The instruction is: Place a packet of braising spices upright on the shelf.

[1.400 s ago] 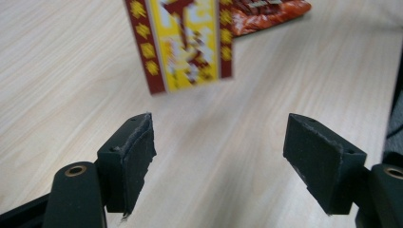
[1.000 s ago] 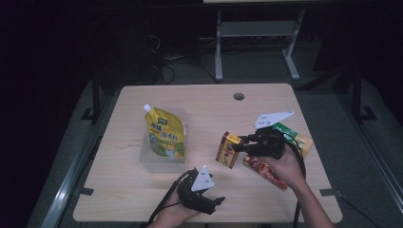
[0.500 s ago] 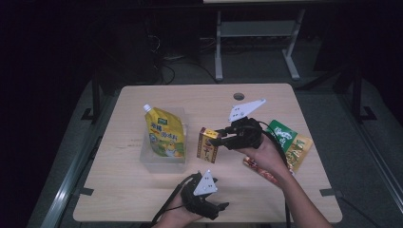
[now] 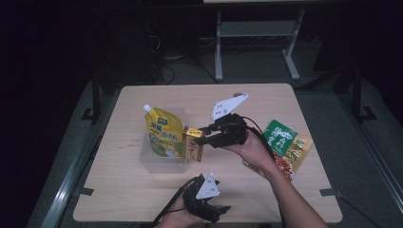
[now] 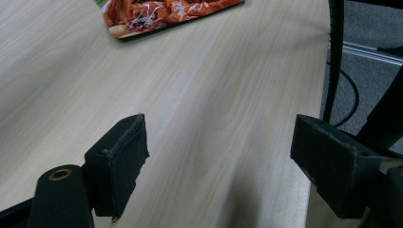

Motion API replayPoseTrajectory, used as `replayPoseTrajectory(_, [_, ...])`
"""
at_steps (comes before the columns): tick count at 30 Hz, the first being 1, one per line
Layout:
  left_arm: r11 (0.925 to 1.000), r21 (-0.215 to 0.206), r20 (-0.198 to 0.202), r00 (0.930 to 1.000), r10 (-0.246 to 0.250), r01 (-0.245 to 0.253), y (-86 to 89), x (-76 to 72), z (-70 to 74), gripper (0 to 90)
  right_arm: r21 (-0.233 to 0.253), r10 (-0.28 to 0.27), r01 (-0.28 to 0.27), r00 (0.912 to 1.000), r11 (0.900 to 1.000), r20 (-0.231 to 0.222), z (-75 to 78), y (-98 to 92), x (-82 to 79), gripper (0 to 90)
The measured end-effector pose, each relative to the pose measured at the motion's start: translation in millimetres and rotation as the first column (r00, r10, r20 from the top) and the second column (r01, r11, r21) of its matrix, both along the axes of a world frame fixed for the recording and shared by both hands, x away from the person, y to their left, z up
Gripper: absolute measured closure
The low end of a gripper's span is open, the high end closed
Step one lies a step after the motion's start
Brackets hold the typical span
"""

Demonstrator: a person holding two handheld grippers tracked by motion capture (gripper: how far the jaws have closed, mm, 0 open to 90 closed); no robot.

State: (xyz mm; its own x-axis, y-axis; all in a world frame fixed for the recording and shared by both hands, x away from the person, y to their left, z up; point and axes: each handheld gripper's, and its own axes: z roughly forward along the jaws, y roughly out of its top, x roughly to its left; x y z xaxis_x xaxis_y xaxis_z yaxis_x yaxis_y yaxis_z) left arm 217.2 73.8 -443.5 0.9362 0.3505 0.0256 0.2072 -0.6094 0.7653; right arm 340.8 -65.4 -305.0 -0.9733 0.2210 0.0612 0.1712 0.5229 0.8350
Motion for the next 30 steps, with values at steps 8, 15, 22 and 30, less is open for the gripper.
replayPoseTrajectory(8, [0.9999, -0.010, -0.008, 1.0000, 0.000, 0.000, 0.1, -1.3, -0.2, 19.1, -0.012, 0.053, -0.053, 0.9986, 0.999, 0.007, 3.6, 27.4, 5.8, 67.2])
replayPoseTrajectory(15, [0.9999, -0.004, 0.000, 0.9999, -0.015, 0.015, 0.6, -0.6, -0.1, 19.1, -0.036, 0.082, -0.082, 0.9966, 0.996, 0.005, 1.8, 47.0, 12.2, 67.2])
replayPoseTrajectory(22, [0.9998, -0.011, -0.008, 0.9999, -0.014, 0.014, 2.7, -0.5, 1.7, 19.0, -0.058, 0.107, -0.108, 0.9941, 0.993, -0.017, -10.2, 65.6, 20.0, 67.2])
replayPoseTrajectory(30, [0.9997, -0.006, -0.006, 0.9997, -0.022, 0.022, 2.7, 0.5, 1.8, 18.9, -0.076, 0.114, -0.117, 0.9926, 0.990, -0.042, -20.1, 77.1, 26.1, 67.2])
